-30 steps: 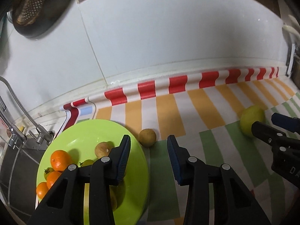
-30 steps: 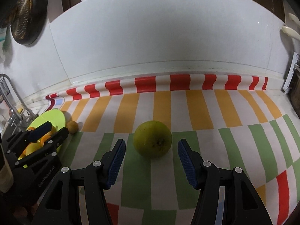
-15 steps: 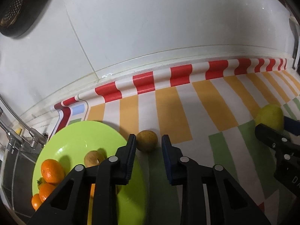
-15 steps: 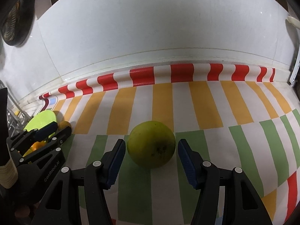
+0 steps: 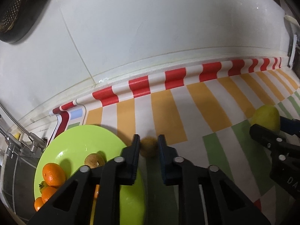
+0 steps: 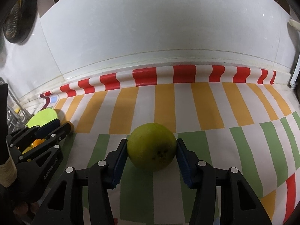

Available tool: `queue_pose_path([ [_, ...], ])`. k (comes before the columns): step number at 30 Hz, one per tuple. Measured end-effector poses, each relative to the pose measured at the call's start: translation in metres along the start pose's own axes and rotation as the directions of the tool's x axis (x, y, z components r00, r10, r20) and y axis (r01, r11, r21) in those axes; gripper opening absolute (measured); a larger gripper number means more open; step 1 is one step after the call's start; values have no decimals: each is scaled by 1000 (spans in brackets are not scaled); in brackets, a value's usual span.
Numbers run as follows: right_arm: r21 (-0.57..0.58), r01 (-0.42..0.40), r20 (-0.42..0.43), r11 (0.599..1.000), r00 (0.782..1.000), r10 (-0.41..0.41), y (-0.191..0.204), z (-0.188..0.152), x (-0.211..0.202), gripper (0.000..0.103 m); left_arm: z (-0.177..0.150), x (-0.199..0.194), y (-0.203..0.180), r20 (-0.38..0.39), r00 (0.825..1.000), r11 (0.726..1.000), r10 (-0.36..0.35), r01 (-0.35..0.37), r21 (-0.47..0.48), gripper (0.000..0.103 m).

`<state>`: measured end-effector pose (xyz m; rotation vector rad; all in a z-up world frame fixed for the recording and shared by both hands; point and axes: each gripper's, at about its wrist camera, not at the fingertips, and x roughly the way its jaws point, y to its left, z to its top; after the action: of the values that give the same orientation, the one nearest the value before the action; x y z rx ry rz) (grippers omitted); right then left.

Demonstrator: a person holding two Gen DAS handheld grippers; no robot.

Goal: Organize fruits
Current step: 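Close the right tool on the green apple while the left tool grasps the small brown fruit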

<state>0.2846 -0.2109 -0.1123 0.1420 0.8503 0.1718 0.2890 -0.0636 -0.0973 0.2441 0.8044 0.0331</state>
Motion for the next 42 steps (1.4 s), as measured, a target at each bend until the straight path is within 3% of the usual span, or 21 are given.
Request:
queue_pose_path([
  [4, -11, -6, 19, 1000, 1000, 6, 3, 2, -9, 52, 2, -7, 1, 3, 999, 999, -36, 36, -5, 4],
  [9, -19, -11, 21, 1000, 1000, 12, 7, 2, -13, 52, -7, -4, 8, -37, 986, 986, -161, 159, -54, 6],
  [12, -23, -27, 18, 999, 999, 27, 11, -1, -15, 52, -13, -20, 12, 31, 980, 979, -197, 198, -46, 9],
  [15, -22, -47, 16, 999, 999, 48, 14, -4, -16, 52, -15, -35, 16, 97, 976, 979, -196, 200, -29, 25],
  [16, -23, -55, 14, 998, 998, 55, 15, -4, -16, 52, -14, -36, 17, 105, 976, 980, -190, 195, -30, 25],
  [20, -24, -89, 2, 996, 996, 89, 21, -5, -12, 52, -12, -32, 20, 102, 978, 982, -180, 185, -34, 25],
  [29, -50, -112, 1, 992, 994, 112, 33, -8, -8, 52, -13, -7, 9, 42, 992, 991, -116, 113, 69, 28],
  [38, -47, -111, -3, 993, 994, 111, 33, -8, -4, 52, -13, 8, -2, 26, 1000, 989, -12, 8, 148, 26],
  [42, -49, -105, -3, 993, 994, 105, 33, -8, -3, 52, -13, 8, 3, 25, 999, 992, -36, 33, 124, 25],
])
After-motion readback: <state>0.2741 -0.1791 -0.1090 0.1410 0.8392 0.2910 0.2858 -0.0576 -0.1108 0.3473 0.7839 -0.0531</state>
